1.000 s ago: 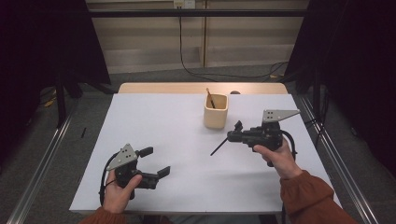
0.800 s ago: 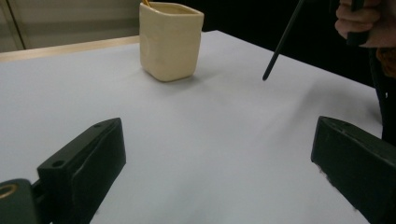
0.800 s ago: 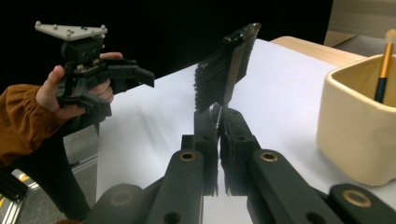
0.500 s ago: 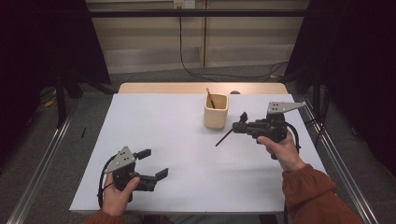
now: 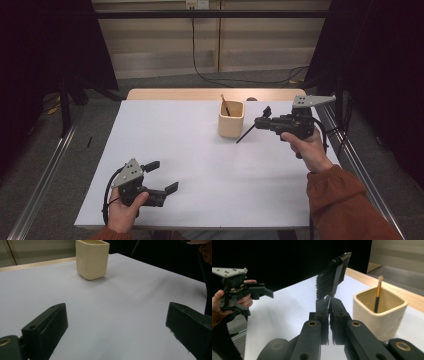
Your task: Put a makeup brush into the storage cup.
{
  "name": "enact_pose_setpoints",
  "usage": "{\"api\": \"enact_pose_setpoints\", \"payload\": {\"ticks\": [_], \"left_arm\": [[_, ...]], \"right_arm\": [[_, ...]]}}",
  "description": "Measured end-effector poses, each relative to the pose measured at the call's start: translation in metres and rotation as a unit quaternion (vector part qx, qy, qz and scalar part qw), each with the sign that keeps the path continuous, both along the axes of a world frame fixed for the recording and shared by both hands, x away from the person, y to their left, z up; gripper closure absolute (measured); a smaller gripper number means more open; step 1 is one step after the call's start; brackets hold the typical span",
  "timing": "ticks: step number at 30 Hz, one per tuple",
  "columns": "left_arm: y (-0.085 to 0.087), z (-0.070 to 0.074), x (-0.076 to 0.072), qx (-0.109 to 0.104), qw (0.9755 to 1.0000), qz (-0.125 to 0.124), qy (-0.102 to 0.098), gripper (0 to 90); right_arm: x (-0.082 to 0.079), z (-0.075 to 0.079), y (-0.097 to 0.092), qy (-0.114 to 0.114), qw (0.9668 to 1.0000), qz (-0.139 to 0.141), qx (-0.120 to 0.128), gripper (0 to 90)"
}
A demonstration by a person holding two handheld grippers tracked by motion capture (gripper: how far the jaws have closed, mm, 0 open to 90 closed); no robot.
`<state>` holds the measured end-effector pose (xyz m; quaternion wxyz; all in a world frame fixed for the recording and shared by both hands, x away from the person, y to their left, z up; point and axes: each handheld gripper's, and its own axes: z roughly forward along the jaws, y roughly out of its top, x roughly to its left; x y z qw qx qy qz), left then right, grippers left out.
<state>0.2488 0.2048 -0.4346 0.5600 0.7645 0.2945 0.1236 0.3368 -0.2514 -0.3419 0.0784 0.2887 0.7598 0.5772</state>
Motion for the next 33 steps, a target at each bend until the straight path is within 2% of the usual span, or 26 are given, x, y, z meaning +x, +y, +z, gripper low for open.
{"api": "enact_pose_setpoints", "payload": {"ticks": [24, 33], "left_arm": [[0.001, 0.0, 0.0, 0.002, 1.0, -0.005, 0.001, 4.1], [0.0, 0.001, 0.0, 0.003, 1.0, -0.006, -0.001, 4.0]], "right_arm": [[0.05, 0.044, 0.003, -0.022, 0.9986, -0.033, -0.034, 85.6], [0.066, 0.049, 0.013, -0.022, 0.9978, -0.037, -0.05, 85.6]]}}
